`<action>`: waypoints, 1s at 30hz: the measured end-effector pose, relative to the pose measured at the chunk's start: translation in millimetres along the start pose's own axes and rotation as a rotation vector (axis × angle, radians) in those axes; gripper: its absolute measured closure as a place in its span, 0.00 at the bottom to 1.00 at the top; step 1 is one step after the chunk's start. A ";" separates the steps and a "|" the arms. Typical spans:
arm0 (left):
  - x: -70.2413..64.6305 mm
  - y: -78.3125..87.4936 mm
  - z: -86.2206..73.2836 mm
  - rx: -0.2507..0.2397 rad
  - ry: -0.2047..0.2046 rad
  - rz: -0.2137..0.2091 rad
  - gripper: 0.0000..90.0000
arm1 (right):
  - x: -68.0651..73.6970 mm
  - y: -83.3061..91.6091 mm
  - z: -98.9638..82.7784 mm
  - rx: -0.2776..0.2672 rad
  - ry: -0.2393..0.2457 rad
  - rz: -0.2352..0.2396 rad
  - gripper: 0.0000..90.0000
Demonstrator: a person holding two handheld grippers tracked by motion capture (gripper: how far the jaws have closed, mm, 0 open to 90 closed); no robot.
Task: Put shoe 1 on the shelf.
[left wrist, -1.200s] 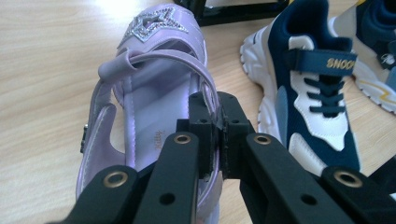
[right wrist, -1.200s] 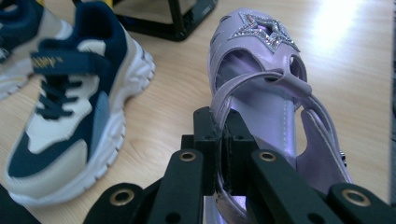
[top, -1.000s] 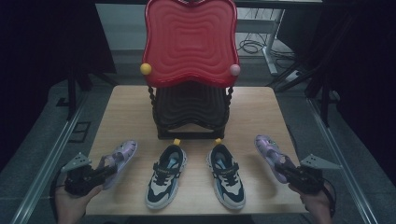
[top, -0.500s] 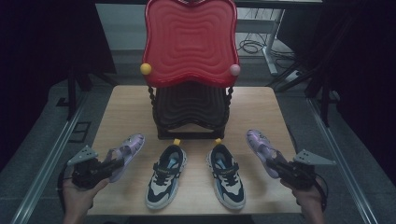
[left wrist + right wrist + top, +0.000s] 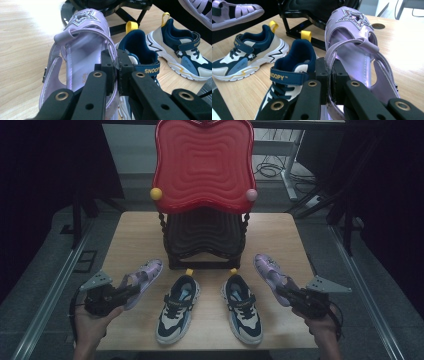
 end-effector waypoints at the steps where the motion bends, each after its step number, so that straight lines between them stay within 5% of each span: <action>1: -0.6 -0.2 0.9 -0.002 -0.001 -0.002 0.96 | 1.5 -1.6 1.7 -0.002 0.003 0.007 0.96; 30: -27.3 -16.3 25.3 -0.037 -0.031 -0.054 0.96 | 26.0 -37.4 24.9 -0.029 0.050 0.093 0.96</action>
Point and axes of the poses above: each handheld gripper's, and its own axes: y roughly backward along the jaws, z roughly out of its top, x roughly to its left, the point moved 10 cm from there along -y, roughly forward along the jaws, and after that the axes turned 9 degrees about z, right-handed, at the moved point
